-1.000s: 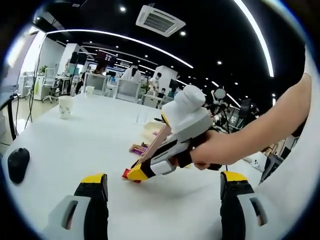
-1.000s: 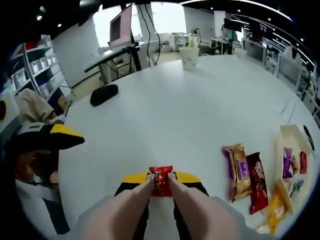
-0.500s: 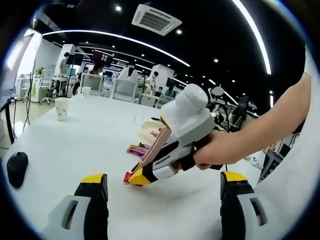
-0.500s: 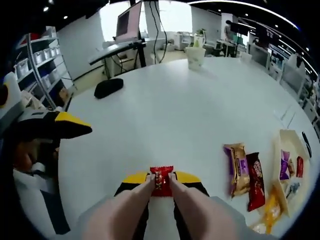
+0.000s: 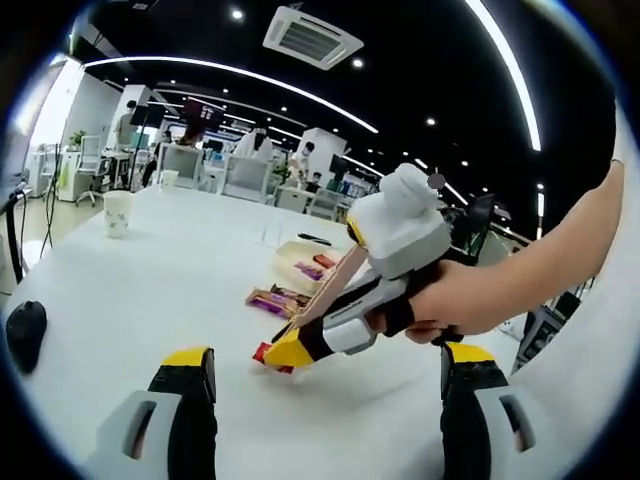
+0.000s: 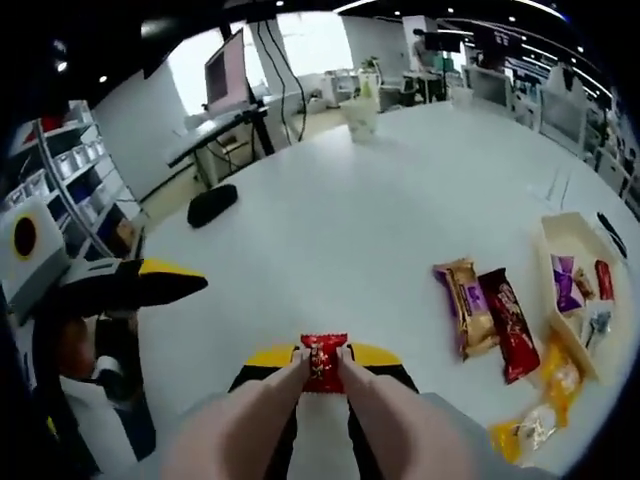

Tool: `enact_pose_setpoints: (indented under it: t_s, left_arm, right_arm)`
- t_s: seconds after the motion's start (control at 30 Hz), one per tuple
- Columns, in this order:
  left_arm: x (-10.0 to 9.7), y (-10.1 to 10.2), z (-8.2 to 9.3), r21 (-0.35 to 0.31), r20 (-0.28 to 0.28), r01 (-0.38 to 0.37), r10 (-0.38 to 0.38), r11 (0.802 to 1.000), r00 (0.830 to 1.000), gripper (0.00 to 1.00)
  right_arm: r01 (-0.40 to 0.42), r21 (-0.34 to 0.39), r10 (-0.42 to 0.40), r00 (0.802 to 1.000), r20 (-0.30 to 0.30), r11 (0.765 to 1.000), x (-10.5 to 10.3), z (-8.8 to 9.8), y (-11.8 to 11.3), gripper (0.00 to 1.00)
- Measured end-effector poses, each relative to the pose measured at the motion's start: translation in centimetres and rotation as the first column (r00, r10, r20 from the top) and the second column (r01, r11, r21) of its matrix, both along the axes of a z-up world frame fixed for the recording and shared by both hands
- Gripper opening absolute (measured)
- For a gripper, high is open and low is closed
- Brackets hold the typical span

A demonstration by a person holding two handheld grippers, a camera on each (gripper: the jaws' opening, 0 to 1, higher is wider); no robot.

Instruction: Place the target food into the container with the food tongs after gripping and lifting it, then release it inside without dropping or visibly crushing the food.

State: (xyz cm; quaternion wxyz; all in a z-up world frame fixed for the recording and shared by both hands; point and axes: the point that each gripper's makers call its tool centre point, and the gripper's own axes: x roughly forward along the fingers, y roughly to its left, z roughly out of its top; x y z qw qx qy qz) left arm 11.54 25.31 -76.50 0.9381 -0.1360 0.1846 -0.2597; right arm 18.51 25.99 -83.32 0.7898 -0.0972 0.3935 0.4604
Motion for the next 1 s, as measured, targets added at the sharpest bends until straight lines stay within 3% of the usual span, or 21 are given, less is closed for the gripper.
enact_pose_setpoints:
  t_s: [0.2,0.57,0.7,0.77,0.87,1.0]
  left_arm:
    - [-0.1,-0.3,-0.1,0.005,-0.004,0.02,-0.02,1.0,1.0,0.94]
    - [-0.1,-2.2,0.4,0.019,-0.021,0.104,-0.104,0.994,0.994,0.94]
    - [0.3,-2.4,0.3,0.044,-0.025,0.104,-0.103,0.994,0.994,0.94]
    - [0.4,-2.6,0.0,0.09,-0.037,0.116,-0.113,0.989,0.993,0.95]
    - [0.8,-4.0,0.8,0.091,-0.025,0.134,-0.133,0.987,0.991,0.95]
    - [0.9,-5.2,1.0,0.114,-0.049,0.162,-0.157,0.98,0.986,0.96]
  right_arm:
    - [0.079,0.074,-0.078,0.997,-0.013,0.994,0.9,1.5,-0.9,0.17]
    - [0.166,0.136,-0.162,0.986,-0.034,0.977,1.2,3.3,-4.2,0.17]
    - [0.171,0.139,-0.168,0.985,-0.035,0.975,0.9,3.5,-5.2,0.17]
    - [0.17,0.15,-0.168,0.985,-0.027,0.974,1.0,4.0,-5.9,0.17]
    - [0.175,0.172,-0.175,0.984,-0.016,0.969,1.4,4.7,-6.8,0.17]
    - [0.203,0.192,-0.204,0.979,-0.016,0.96,2.1,4.9,-8.5,0.17]
